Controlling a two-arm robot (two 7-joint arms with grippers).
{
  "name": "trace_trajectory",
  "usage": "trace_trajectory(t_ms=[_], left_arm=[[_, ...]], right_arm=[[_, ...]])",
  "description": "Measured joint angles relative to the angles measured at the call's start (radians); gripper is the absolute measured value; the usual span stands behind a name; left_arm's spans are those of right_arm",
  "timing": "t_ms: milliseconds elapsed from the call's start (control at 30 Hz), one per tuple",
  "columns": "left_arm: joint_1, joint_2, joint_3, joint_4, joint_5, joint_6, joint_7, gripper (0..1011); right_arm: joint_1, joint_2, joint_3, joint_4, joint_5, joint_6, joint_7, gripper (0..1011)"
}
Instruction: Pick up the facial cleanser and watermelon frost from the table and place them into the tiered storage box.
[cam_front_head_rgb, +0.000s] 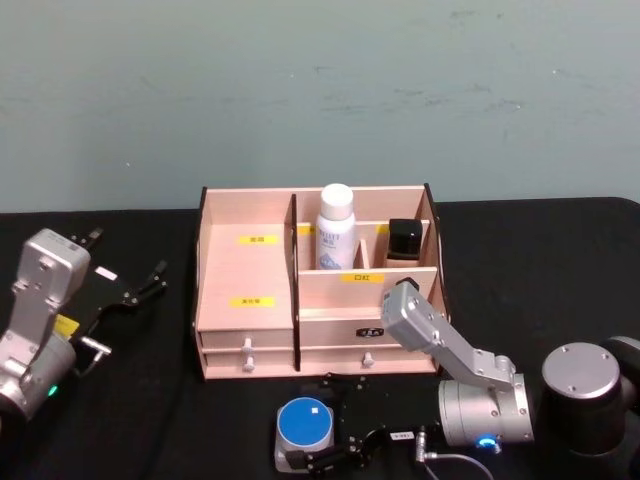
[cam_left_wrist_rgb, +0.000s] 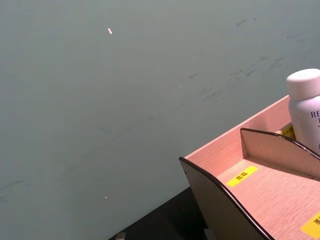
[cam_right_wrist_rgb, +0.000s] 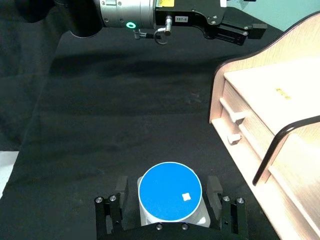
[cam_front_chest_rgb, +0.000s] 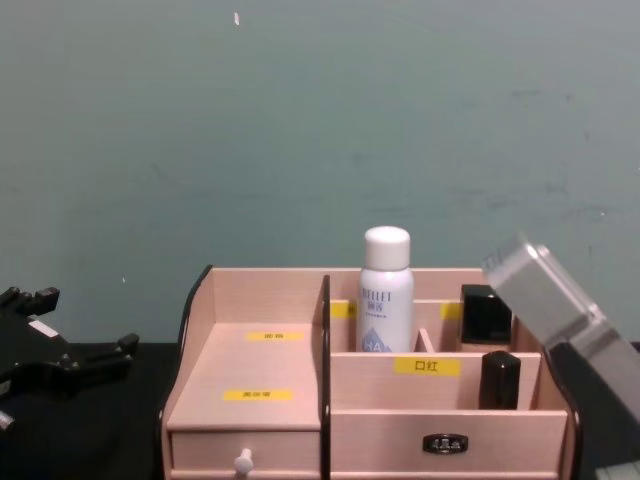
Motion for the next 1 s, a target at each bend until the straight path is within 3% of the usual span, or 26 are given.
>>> trace_trajectory(t_ms=[533, 867, 1000], left_arm=[[0.000, 0.000, 0.000, 0.000, 0.000, 0.000, 0.000, 1010], [0.000, 0.000, 0.000, 0.000, 0.000, 0.000, 0.000, 1010], [0.000, 0.000, 0.000, 0.000, 0.000, 0.000, 0.000, 1010]], right_arm=[[0.000, -0.003, -0.003, 0.001, -0.009, 0.004, -0.011, 1003], [0.000, -0.002, -0.002, 0.000, -0.008, 0.003, -0.010, 761], [0.000, -0.002, -0.002, 0.000, -0.008, 0.003, -0.009, 734]])
